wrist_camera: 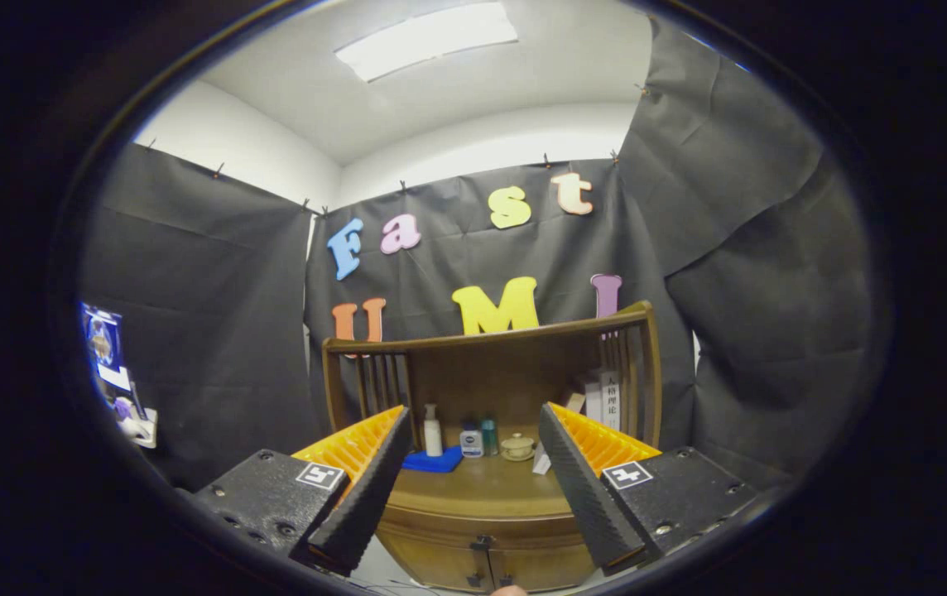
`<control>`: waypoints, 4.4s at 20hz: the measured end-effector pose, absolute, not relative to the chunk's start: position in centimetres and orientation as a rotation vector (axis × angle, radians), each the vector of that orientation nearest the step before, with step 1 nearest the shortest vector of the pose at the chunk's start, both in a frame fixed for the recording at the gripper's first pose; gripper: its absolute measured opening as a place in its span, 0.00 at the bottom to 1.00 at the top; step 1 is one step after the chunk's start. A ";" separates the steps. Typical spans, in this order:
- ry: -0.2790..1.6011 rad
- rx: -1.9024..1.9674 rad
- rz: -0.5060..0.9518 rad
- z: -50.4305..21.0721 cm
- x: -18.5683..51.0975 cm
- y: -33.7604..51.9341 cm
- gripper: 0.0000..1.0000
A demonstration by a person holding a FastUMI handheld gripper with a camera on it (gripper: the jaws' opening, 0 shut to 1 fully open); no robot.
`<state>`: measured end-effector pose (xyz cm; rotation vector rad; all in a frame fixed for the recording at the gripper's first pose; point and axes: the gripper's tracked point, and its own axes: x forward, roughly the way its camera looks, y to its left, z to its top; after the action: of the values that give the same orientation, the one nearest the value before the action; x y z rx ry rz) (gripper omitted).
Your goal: Pull open the drawer, take out the items inside it, and place them on the countertop above the cabinet.
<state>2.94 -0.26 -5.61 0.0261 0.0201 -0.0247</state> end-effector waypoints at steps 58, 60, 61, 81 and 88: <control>0.569 0.019 -0.149 -46.3 7.1 -0.7 0.39; 0.573 0.015 -0.135 -46.1 5.6 -0.4 0.39; 0.576 0.015 -0.129 -46.1 5.0 -0.3 0.39; 0.724 0.025 -0.040 -44.5 -5.2 1.5 0.49; 0.726 0.037 0.089 -36.5 -4.4 2.6 0.63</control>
<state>-4.39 2.58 -36.48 0.0369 0.7257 0.0890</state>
